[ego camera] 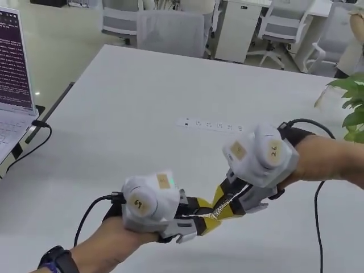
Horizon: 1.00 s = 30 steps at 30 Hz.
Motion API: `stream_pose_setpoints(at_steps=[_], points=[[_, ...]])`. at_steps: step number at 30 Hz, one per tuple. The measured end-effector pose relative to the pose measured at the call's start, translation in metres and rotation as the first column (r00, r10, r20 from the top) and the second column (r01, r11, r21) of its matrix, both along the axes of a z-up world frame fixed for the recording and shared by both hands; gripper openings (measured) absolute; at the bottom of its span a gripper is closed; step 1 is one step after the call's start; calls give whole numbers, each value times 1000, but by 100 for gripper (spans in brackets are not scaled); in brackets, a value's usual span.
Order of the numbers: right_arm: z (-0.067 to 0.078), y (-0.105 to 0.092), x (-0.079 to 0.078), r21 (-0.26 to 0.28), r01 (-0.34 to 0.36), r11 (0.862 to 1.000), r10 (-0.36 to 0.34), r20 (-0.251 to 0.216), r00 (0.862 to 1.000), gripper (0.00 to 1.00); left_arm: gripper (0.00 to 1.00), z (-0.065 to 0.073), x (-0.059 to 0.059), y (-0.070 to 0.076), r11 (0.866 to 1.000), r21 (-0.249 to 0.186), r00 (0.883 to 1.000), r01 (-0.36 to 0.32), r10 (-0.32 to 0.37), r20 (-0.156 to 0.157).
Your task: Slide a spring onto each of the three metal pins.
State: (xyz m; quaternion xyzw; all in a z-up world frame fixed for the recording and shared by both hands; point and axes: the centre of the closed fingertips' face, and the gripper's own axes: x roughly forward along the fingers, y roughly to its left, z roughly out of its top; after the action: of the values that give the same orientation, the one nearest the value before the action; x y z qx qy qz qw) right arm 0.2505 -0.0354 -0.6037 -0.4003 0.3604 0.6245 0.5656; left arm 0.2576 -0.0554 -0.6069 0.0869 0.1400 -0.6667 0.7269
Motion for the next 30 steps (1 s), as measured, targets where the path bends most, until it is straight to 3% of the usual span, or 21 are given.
stream_pose_setpoints(at_steps=[9,17,30], points=[[-8,-7,5,9,42,999,-42,2,999,8,14,-8,2,11,999,25,1000,-25,25,-17],[-19,-17,9,3,80,997,-80,-9,997,8,26,-20,10,30,995,61,996,-75,77,-32],[-37,-40,24,-23,162,987,-162,-1,987,8,34,-38,21,73,978,114,982,-175,182,-55]])
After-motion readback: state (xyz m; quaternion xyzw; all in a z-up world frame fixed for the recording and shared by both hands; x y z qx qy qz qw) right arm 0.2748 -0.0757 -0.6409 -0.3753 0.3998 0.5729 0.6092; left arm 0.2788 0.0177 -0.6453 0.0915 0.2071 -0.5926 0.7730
